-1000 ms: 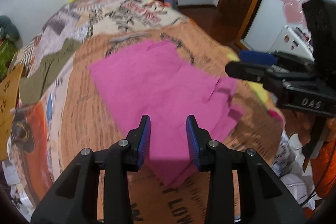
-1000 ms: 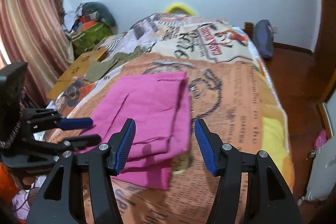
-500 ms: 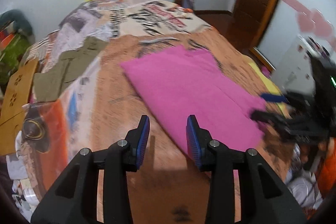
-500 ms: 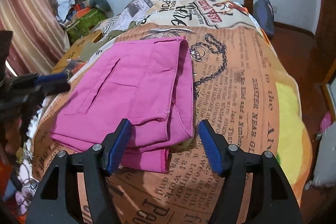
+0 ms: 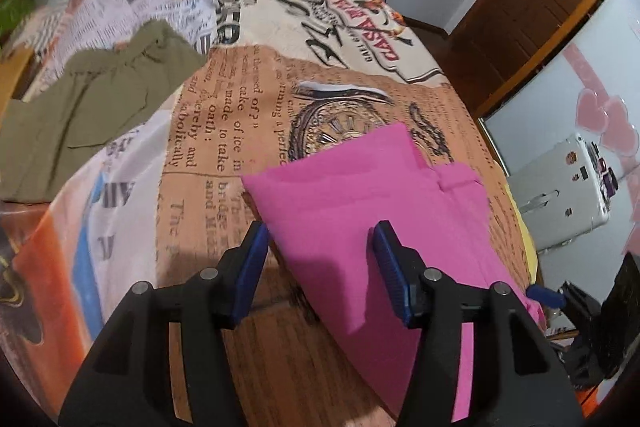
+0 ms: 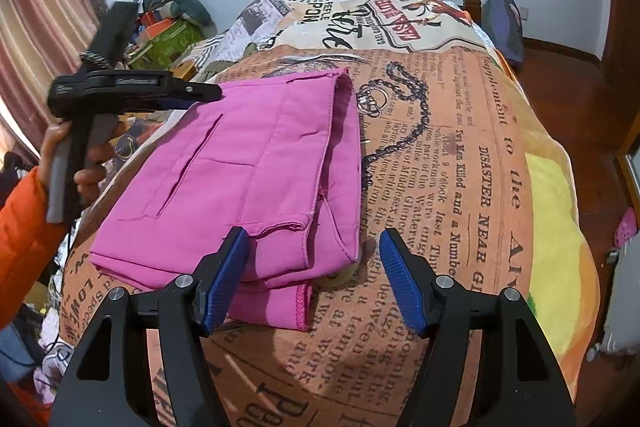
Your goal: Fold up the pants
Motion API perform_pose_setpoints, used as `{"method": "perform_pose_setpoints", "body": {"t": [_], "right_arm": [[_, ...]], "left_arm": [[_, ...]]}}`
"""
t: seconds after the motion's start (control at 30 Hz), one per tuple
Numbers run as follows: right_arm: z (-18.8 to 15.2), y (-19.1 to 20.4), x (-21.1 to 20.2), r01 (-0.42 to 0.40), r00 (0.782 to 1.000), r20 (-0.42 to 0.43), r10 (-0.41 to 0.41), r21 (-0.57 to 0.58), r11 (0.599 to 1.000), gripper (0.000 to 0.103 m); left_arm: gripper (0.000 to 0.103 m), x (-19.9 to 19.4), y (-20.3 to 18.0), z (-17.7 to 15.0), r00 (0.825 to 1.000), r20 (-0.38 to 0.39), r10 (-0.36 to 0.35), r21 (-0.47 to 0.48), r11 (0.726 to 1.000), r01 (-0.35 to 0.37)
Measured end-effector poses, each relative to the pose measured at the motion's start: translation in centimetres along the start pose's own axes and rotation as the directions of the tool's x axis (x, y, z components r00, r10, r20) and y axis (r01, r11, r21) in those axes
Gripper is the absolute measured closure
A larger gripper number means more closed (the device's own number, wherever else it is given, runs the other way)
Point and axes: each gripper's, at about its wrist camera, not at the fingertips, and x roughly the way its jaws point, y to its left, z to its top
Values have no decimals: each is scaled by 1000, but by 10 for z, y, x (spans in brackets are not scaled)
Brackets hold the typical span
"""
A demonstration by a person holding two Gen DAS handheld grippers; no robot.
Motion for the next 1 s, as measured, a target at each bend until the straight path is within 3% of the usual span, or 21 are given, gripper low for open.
{"method": "perform_pose_setpoints", "body": {"t": [0.17,0.23,0.3,0.43,0.7,1.0], "right_arm": [[0,-7,3,-5,1000,-3,5,30,1000,39],[2,-9,3,5,1000,-4,-5,29,1000,39],[4,-9,4,23,1000,-5,-23,18,1000,39],[10,-14,3,80,997,-11,-80,1,997,39],[24,-11,-21,138,989,56,-137,-5,990,39],[30,9,-31,120,989,87,-117,-23,993,39]], "left_arm": [[52,24,14,10,996,-40,-77,-42,996,75],[72,27,17,12,996,-33,-80,-39,996,79],[82,25,18,12,997,-24,-71,-32,997,70],[90,8,12,4,1000,10,-17,0,1000,17],[93,-45,-6,-42,985,108,134,56,988,-141],[93,-82,-12,-118,958,174,227,-39,974,-224]]}}
